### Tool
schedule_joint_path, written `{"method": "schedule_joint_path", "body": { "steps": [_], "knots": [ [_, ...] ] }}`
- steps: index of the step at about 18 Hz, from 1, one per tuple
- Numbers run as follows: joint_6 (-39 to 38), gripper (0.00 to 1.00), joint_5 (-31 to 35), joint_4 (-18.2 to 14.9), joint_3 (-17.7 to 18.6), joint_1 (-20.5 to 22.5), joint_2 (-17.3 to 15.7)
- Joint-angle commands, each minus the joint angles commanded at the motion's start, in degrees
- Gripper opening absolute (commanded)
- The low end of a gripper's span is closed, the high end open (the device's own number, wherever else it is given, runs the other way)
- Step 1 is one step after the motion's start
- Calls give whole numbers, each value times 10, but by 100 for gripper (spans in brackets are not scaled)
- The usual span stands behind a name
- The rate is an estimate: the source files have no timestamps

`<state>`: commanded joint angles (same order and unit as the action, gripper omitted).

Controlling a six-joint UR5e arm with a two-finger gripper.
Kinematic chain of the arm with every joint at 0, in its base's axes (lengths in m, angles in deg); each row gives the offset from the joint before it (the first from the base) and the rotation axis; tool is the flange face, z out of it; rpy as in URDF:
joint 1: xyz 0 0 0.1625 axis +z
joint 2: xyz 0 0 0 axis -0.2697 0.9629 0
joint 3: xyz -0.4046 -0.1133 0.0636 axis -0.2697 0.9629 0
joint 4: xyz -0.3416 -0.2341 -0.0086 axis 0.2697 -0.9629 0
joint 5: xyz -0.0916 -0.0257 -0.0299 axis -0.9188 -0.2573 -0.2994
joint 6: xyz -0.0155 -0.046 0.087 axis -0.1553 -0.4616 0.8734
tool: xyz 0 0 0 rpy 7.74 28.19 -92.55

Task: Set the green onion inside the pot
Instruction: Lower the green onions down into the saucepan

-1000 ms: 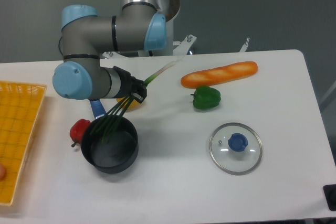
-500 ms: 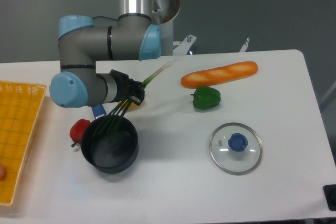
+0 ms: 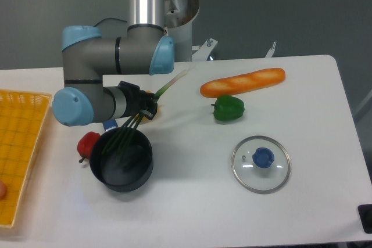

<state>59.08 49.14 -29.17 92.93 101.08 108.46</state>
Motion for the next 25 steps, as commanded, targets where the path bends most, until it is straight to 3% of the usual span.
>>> {"method": "schedule_joint_path", "body": {
  "steps": [18,25],
  "knots": [
    [-31,0,16,-4,-21,-13,35],
    [-59,0,-9,-1,-24,-14,47]
  ]
}}
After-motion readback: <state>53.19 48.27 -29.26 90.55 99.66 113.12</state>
